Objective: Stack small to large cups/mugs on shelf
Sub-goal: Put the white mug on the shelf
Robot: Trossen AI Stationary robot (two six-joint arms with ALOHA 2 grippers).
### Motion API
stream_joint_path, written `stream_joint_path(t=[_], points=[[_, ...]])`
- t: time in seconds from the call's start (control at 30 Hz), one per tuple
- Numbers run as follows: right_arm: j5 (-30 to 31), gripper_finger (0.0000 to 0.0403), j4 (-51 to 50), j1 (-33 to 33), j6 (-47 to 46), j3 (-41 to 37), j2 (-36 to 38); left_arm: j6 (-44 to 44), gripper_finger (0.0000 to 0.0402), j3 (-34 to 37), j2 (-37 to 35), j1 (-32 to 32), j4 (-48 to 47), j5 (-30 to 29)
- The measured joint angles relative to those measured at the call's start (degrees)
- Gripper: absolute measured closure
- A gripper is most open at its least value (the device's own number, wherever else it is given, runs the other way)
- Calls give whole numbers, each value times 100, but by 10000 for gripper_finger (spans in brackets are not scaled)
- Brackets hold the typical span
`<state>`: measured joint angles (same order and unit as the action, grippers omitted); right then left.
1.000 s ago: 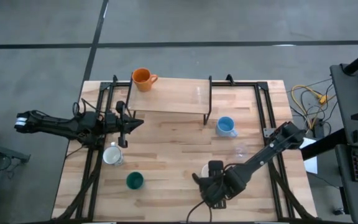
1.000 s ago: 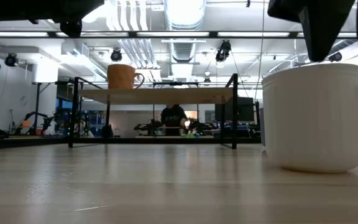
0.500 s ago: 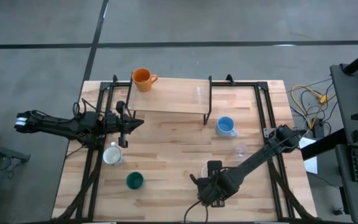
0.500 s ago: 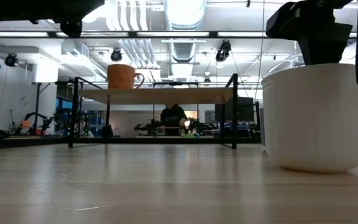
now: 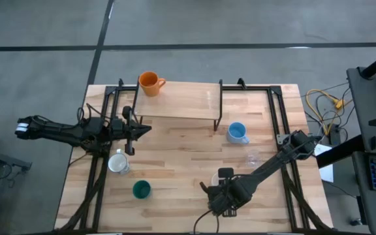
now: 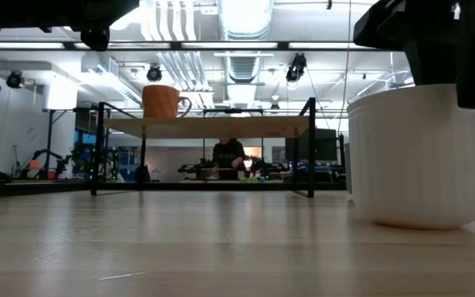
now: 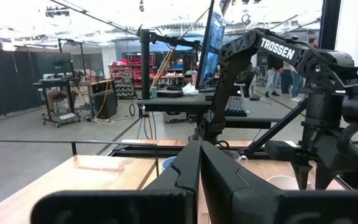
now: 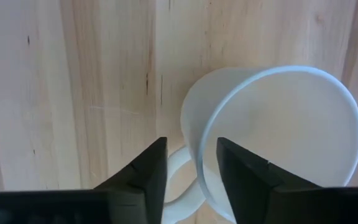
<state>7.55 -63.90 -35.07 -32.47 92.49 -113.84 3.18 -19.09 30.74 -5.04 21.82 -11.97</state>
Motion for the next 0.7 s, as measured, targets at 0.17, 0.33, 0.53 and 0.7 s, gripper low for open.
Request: stream_joint_path(t=[0.17, 0.33, 0.53, 0.7], points=[[-9, 314, 0, 53, 15, -3, 0, 0, 402, 0, 0, 0, 0, 0], [-145, 351, 2, 64, 31, -4, 0, 0, 402, 0, 0, 0, -2, 0], [-219, 385, 12, 64, 68, -4, 0, 0, 402, 0, -1, 0, -2, 0], [-319, 392, 11, 64, 151, -4, 0, 0, 402, 0, -2, 0, -2, 0]])
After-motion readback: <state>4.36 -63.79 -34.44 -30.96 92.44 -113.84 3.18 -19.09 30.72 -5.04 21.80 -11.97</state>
